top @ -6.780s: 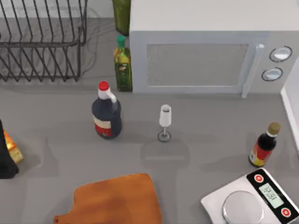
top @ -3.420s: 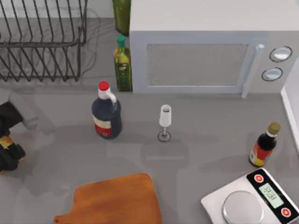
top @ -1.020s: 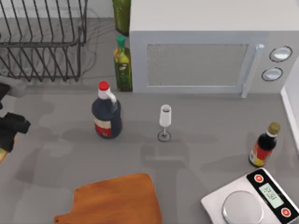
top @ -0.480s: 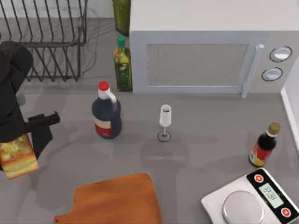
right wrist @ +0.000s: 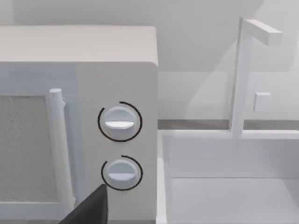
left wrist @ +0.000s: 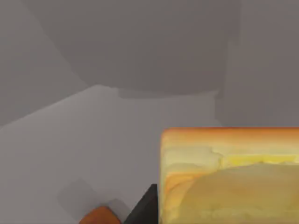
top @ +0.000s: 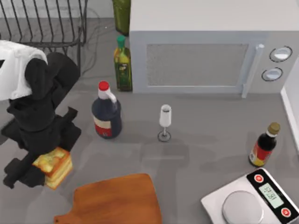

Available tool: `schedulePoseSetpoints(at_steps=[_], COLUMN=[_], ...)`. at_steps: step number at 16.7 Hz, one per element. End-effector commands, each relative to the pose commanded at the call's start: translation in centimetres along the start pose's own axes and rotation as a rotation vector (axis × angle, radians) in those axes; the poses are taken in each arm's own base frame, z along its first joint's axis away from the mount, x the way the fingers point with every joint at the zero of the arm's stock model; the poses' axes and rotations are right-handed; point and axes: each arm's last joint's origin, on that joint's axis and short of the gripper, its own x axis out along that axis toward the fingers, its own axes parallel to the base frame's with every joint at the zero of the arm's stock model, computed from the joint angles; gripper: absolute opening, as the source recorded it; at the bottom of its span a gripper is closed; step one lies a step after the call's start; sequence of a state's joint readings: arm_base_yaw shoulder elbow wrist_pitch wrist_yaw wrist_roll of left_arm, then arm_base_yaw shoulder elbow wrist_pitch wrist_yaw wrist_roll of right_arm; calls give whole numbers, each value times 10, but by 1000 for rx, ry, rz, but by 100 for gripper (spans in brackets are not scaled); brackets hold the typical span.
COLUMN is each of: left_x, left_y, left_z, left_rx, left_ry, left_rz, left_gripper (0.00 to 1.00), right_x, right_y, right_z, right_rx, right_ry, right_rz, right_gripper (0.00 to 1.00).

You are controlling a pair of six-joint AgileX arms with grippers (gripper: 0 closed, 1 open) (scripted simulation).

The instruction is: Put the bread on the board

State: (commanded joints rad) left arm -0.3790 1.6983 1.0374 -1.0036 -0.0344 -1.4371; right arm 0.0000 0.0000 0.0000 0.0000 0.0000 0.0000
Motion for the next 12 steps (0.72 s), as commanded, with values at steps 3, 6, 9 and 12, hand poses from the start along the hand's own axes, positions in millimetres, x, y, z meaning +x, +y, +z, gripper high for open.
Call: schedulePoseSetpoints(at_steps=[3,6,9,12], left_x=[-5,-10,-15,-20], left_y=[1,4,9,14], left_z=[-27,-52,-76,-94], left_rx=[-166,-290,-381,-444], left_ry=[-5,0,11,23], left_rz=[-23,-44,-64,-77], left_gripper=[0,0,0,0], right_x=[0,0,0,0], right_y=[0,0,0,0], right_z=[0,0,0,0], right_rx=[0,0,0,0], right_ry=[0,0,0,0], right_rz=[0,0,0,0], right_gripper=[100,100,100,100])
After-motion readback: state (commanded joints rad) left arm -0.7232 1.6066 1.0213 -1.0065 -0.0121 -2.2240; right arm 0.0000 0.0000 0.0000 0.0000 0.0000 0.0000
